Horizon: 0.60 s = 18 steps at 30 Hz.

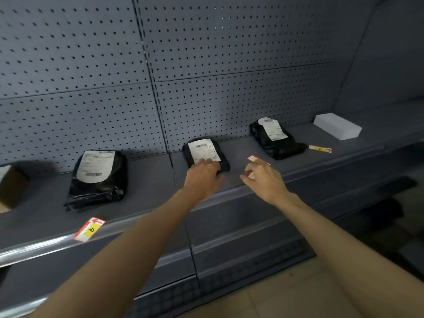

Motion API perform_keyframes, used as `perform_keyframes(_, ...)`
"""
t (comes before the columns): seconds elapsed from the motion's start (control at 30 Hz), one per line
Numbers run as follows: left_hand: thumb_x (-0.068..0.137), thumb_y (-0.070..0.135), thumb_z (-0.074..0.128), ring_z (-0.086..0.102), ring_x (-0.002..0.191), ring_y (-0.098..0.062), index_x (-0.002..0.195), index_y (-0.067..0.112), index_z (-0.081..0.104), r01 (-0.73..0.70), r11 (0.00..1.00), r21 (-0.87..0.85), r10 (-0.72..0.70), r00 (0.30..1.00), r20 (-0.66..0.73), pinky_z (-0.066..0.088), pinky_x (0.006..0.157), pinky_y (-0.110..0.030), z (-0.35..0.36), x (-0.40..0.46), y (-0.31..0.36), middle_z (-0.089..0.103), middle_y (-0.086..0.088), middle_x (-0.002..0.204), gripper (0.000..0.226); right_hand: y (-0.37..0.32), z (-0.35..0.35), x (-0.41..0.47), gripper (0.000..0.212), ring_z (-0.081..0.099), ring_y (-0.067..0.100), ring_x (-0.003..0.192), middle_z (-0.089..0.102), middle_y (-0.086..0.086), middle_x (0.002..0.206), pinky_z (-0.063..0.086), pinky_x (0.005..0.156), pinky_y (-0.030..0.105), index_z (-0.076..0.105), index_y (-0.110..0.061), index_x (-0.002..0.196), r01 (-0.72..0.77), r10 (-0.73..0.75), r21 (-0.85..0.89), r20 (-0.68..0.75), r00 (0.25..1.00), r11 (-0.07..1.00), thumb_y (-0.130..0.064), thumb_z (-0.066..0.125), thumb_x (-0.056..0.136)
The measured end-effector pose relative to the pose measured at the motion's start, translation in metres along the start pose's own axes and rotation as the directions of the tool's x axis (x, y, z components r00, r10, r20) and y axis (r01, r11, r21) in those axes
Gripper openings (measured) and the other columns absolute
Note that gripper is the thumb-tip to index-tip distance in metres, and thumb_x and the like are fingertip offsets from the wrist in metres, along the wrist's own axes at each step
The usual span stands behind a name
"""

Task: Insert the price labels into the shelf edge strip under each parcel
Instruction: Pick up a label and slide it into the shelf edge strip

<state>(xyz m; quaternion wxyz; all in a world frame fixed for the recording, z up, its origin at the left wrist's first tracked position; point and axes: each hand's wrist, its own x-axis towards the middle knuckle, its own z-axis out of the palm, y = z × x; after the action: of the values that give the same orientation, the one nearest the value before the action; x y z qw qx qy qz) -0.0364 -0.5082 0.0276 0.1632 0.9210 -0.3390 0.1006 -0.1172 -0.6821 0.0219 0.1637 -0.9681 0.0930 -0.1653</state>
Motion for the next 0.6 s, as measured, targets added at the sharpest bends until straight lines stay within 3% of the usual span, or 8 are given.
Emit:
perform_keyframes(0.1, 0.091, 0.023, 0.053, 0.055, 0.100, -0.030, 0.103, 0.006, 0.061, -0.041, 0.999, -0.026, 0.042, 0.999, 0.022, 0.051, 0.078, -0.045, 0.024, 0.037, 0.023, 0.065, -0.012, 0.104, 0.022, 0.037, -0.004, 0.018, 0.023, 0.060, 0.025, 0.095, 0.062, 0.006, 0.103, 0.044, 0.069, 0.032, 0.066, -0.012, 0.097, -0.043, 0.044, -0.014, 0.016, 0.999, 0.999, -0.034, 0.062, 0.090)
perform_keyframes(0.23, 0.091, 0.014, 0.054, 0.053, 0.103, -0.031, 0.102, 0.004, 0.058, -0.089, 0.996, -0.022, 0.091, 0.989, 0.117, 0.047, 0.078, -0.042, 0.059, 0.091, 0.042, 0.062, -0.015, 0.105, 0.015, 0.082, 0.001, 0.050, 0.023, 0.057, 0.026, 0.100, 0.059, 0.008, 0.104, 0.052, 0.075, 0.041, 0.065, -0.011, 0.101, -0.077, 0.079, -0.038, 0.047, 0.996, 0.996, -0.032, 0.061, 0.091)
perform_keyframes(0.47, 0.092, 0.015, 0.056, 0.041, 0.128, -0.029, 0.125, 0.015, 0.054, -0.133, 0.989, 0.066, 0.104, 0.936, 0.336, 0.045, 0.095, -0.045, 0.119, 0.179, 0.059, 0.054, -0.012, 0.128, 0.033, 0.132, 0.026, 0.107, 0.028, 0.061, 0.034, 0.088, 0.057, 0.014, 0.103, 0.048, 0.068, 0.040, 0.060, -0.003, 0.095, -0.133, 0.134, -0.019, 0.124, 0.983, 0.991, -0.031, 0.059, 0.093)
perform_keyframes(0.6, 0.087, 0.019, 0.063, 0.037, 0.131, -0.029, 0.129, 0.024, 0.051, -0.180, 0.973, 0.144, 0.097, 0.886, 0.454, 0.040, 0.102, -0.045, 0.139, 0.215, 0.058, 0.047, -0.010, 0.132, 0.044, 0.149, 0.041, 0.129, 0.047, 0.060, 0.035, 0.088, 0.055, 0.015, 0.103, 0.045, 0.069, 0.040, 0.058, -0.002, 0.100, -0.147, 0.140, 0.021, 0.196, 0.970, 0.989, -0.048, 0.055, 0.092)
